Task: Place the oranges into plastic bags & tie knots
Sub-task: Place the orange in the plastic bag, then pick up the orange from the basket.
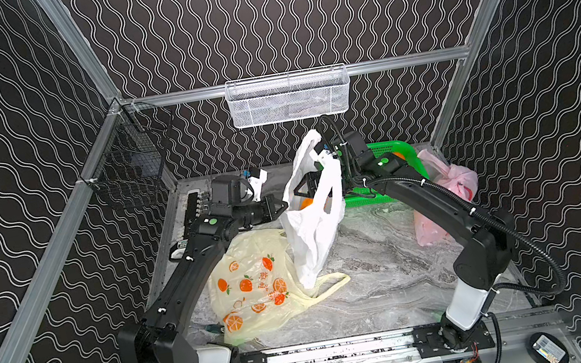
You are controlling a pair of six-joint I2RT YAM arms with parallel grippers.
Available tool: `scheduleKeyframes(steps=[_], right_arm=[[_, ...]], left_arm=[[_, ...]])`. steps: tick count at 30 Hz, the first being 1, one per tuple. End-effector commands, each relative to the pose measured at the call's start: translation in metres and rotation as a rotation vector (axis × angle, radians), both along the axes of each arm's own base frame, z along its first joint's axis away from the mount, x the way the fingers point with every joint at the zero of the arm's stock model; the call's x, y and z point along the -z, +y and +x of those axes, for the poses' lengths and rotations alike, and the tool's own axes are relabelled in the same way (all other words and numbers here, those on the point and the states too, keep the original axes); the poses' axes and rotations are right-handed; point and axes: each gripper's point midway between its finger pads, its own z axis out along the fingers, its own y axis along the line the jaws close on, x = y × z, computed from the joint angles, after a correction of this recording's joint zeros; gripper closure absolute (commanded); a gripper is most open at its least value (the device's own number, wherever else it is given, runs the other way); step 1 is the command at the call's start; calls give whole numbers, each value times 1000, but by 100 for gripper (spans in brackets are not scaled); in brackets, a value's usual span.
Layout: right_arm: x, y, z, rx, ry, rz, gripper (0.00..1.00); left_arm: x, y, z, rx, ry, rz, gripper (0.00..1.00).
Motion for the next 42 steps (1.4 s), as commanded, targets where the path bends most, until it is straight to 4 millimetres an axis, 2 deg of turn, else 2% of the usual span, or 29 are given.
scheduleKeyframes(steps=[1,5,11,14,15,16,19,22,26,31,32,33,34,37,42], right_arm=[[-26,-7,-1,27,-89,11,0],[-43,-37,2,168,-198,-5,0],[-55,-111,8,440,-302,-37,0],[-44,-151,17,570,-256,-35,0],[-37,-172,24,631,-235,-39,0],[-28,-186,28,671,-204,-41,0],[-3,-210,41,719,-140,-68,0],[16,-215,58,708,-117,-134,0],[54,-218,86,700,15,-213,0],[99,-219,125,692,91,-271,0],[102,-218,132,685,107,-269,0],[121,-215,139,656,157,-274,1],[128,-209,146,625,174,-268,1],[145,-189,158,540,233,-237,2],[171,-170,174,515,290,-163,3]], left_arm=[[9,12,4,-30,-10,88,100],[19,25,7,-68,-3,184,100],[32,37,9,-83,1,288,100],[35,42,9,-85,0,325,100],[36,44,9,-85,-2,338,100],[37,45,10,-88,0,352,100],[38,49,10,-90,-4,378,100],[36,51,9,-96,-10,386,100],[35,51,10,-106,-14,384,100],[36,50,9,-92,-13,389,100],[37,50,9,-89,-17,398,100],[37,50,8,-86,-17,411,100],[37,49,7,-83,-18,419,100],[38,46,3,-72,-24,439,100],[39,40,-5,-51,-43,482,100]])
